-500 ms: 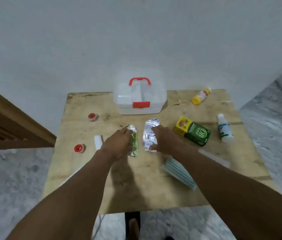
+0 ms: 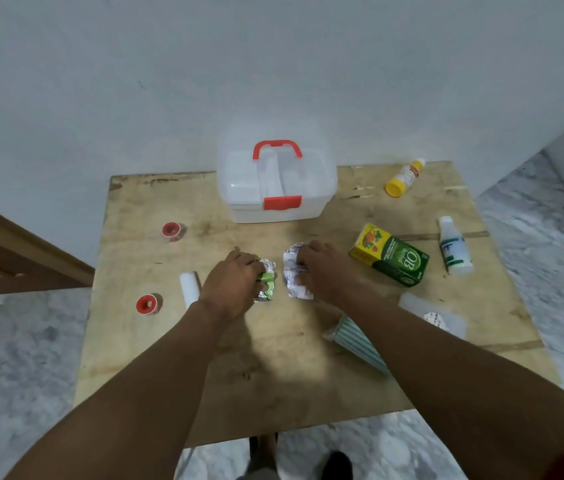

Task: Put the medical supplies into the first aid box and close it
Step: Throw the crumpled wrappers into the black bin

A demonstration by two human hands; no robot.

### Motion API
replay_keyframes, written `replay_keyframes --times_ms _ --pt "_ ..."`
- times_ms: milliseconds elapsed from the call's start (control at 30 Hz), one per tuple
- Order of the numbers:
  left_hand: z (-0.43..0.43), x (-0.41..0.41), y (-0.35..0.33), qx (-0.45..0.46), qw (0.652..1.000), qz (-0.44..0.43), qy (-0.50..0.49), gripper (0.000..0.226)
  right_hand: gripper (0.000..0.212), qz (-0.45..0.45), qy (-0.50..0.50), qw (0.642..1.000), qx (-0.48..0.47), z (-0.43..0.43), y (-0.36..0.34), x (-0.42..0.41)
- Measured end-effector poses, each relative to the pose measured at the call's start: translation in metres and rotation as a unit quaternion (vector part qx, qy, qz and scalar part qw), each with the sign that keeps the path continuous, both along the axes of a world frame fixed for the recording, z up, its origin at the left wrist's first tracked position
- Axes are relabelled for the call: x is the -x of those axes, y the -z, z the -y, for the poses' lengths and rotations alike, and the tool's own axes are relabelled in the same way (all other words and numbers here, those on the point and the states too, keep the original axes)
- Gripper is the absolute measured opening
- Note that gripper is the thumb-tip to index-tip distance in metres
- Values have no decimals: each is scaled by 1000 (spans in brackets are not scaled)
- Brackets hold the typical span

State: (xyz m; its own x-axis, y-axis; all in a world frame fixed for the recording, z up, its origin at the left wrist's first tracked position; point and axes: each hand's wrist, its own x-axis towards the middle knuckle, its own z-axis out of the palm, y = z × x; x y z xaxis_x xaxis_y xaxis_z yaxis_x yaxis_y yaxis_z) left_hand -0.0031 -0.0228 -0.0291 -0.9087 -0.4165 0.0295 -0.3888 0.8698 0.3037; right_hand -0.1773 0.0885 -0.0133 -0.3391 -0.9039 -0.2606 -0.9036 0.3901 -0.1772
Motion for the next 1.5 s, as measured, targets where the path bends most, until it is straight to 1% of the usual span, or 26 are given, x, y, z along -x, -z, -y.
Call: replay_keyframes --times_ms 33,167,300,400,467,567,733,867,1033,1167,1333,1400,1500 --pt "-2 -2 -4 -2 1000 -5 -2 14 28 -2 -1 1000 5 -2 -1 -2" --pt "-8 -6 -28 8 1000 -6 -10 18 20 22 7 999 47 -11 -19 -2" --pt "-20 2 -70 34 998 -40 -29 15 20 24 19 994 105 -31 -53 9" --pt "-46 18 -107 56 995 -63 -43 19 21 19 29 991 131 -61 -87 24" --pt "-71 32 -129 69 993 -83 -40 19 20 -4 36 988 147 -91 -110 35" --pt "-123 56 -156 78 992 -97 -10 18 18 -24 55 982 177 -151 -137 54" --pt "-220 112 -179 78 990 -112 27 24 14 -35 111 977 180 -266 -162 96" --pt "-283 168 -187 58 991 -101 64 25 11 -50 160 971 171 -341 -171 136" --pt "-318 244 -187 47 988 -96 108 21 13 -63 206 960 177 -391 -170 200" --pt "-331 311 -176 50 988 -93 108 25 16 -75 214 960 167 -408 -161 258" --pt "-343 386 -152 4 991 -61 117 25 19 -39 220 968 115 -421 -143 328" --pt "-346 412 -147 -3 993 -60 105 25 20 -41 225 966 124 -420 -134 358" --pt "-353 435 -126 -19 995 -25 93 24 20 -36 189 975 112 -418 -115 390"
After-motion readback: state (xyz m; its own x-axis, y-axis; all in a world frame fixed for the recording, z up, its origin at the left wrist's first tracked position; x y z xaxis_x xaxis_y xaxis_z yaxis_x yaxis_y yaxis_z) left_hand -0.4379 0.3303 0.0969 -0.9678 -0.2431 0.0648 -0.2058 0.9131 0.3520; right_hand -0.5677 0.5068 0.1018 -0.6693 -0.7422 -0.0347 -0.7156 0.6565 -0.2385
